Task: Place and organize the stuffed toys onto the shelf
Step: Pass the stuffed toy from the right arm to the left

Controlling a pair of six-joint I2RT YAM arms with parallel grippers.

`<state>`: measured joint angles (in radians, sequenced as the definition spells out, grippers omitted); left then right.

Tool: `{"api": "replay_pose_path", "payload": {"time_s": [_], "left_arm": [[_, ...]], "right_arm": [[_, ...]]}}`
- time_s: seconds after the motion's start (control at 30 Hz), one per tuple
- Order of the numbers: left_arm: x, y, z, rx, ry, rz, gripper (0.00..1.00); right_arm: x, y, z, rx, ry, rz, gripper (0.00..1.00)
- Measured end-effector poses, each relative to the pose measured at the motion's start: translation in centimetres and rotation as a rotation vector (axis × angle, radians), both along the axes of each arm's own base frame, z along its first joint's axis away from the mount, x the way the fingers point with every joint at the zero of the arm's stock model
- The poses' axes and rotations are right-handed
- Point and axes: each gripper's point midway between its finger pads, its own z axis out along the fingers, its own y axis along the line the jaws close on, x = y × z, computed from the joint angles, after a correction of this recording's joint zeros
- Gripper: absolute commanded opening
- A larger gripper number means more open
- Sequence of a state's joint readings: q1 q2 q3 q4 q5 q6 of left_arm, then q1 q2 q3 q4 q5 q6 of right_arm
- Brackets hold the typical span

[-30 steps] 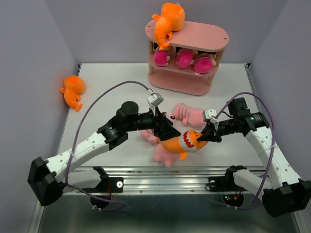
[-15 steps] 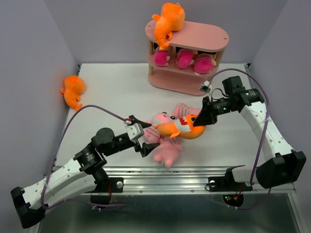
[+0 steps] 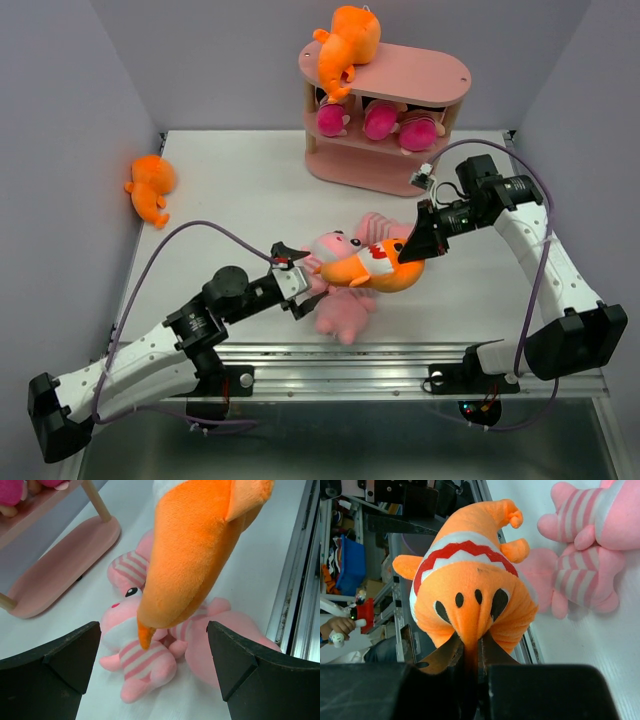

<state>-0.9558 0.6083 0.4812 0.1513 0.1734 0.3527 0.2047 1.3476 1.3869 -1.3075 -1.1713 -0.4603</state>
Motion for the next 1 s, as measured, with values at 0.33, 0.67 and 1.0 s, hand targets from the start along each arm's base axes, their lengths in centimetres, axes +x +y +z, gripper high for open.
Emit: {"api": "replay_pose_path", "payload": {"time_s": [0.33,0.67,1.0], "left_arm": [[0.6,-2.7,-3.2,0.091,0.024,-0.051,0.83],[0.3,-3.6,-1.1,-0.031,0.082,-0.036,0.00],[-1.7,-3.0,1.1,-0.264,0.297,-0.035,0.00]], "right_arm": [[-0.6,0.2,0.2,0.030,0.020,0.017,0.01],[-0.9,0.3,0.7,0.054,0.010,0.028,0.17],[-0.5,0.1,1.4,0.039,-0.075,0.032,1.00]]}}
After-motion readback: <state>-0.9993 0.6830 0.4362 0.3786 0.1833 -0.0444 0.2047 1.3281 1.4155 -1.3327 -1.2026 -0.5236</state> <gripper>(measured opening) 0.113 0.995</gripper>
